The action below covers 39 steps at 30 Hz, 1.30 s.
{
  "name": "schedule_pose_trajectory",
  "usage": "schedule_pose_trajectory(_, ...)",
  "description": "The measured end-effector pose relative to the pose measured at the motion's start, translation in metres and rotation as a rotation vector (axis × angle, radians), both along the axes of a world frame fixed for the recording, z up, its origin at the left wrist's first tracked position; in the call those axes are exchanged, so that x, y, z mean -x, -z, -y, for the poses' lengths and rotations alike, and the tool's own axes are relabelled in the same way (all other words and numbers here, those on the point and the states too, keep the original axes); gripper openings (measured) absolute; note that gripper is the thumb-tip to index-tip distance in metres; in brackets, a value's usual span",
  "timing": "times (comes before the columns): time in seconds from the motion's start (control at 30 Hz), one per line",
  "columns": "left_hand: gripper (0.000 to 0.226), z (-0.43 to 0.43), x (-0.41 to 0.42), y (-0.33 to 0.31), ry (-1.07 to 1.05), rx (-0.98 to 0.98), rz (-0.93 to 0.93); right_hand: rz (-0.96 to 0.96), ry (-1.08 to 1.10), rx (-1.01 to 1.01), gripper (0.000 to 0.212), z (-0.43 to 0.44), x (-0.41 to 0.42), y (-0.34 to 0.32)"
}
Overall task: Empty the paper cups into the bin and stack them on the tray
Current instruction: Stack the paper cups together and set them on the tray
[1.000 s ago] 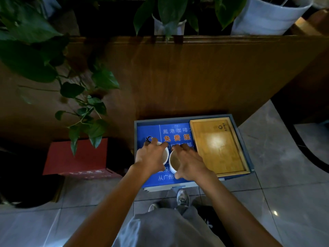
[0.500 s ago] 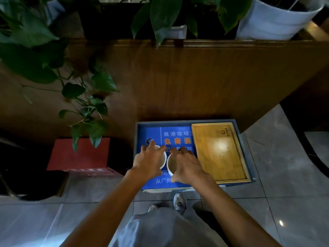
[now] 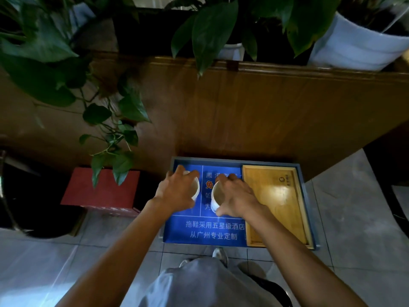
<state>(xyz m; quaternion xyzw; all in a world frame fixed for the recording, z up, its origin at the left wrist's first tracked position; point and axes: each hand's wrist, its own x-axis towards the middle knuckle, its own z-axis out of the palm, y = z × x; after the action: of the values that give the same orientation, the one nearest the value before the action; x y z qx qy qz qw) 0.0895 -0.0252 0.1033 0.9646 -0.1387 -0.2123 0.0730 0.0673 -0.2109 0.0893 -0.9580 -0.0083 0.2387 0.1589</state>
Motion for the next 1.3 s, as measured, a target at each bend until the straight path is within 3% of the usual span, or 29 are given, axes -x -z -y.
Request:
schedule_pose_trajectory(0.47,0.081,-0.010,-0.047,0.005,-0.050,0.019,0.032,0.122,-0.009,-0.021,0.092,-0.002,-0.061,-0.013)
schedule_pose_trajectory(1.3,0.082,-0.020,-0.092,0.031,-0.108,0.054,0.077,0.164,0.028,-0.028,0.093,-0.030,-0.114,0.014)
